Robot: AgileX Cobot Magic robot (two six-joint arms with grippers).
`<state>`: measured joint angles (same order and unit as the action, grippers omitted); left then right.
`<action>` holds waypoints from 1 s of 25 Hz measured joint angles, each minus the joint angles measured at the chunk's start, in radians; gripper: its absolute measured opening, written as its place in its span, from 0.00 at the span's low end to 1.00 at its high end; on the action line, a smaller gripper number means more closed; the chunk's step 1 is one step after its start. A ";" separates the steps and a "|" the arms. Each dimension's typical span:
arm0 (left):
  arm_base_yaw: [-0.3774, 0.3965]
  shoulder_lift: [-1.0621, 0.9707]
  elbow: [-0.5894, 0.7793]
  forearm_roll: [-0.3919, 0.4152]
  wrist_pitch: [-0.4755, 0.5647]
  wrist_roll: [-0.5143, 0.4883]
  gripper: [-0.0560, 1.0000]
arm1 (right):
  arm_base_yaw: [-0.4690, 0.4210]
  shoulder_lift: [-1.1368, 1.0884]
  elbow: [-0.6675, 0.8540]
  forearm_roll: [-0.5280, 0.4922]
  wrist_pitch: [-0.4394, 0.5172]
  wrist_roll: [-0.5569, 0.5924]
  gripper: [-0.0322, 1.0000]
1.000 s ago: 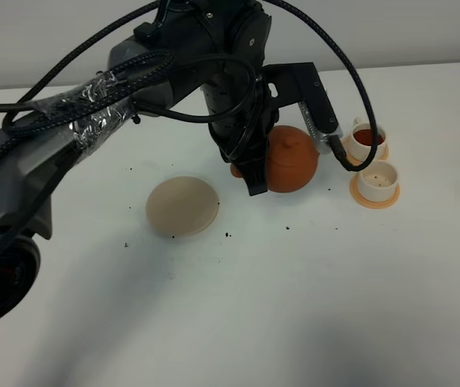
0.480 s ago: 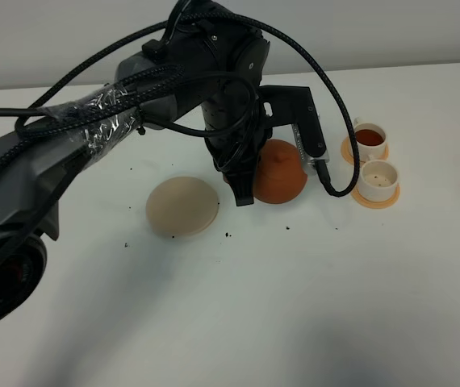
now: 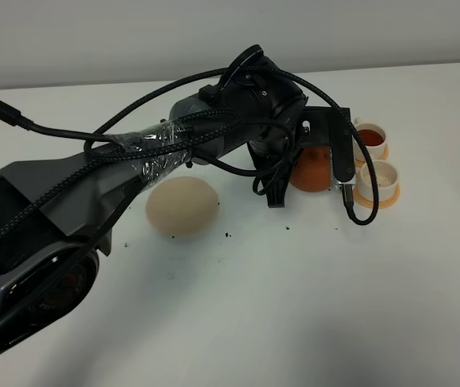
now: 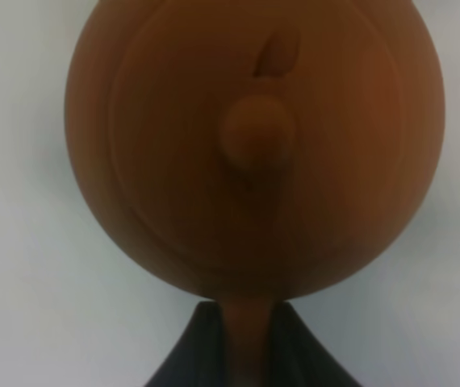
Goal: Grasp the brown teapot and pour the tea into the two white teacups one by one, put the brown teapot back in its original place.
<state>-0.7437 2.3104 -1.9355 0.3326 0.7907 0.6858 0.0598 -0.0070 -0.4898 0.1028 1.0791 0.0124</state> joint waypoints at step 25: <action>-0.011 0.018 0.000 0.091 -0.087 0.027 0.17 | 0.000 0.000 0.000 0.000 0.000 0.000 0.39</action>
<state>-0.7548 2.3288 -1.9355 0.4232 0.7037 0.7130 0.0598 -0.0070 -0.4898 0.1028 1.0791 0.0124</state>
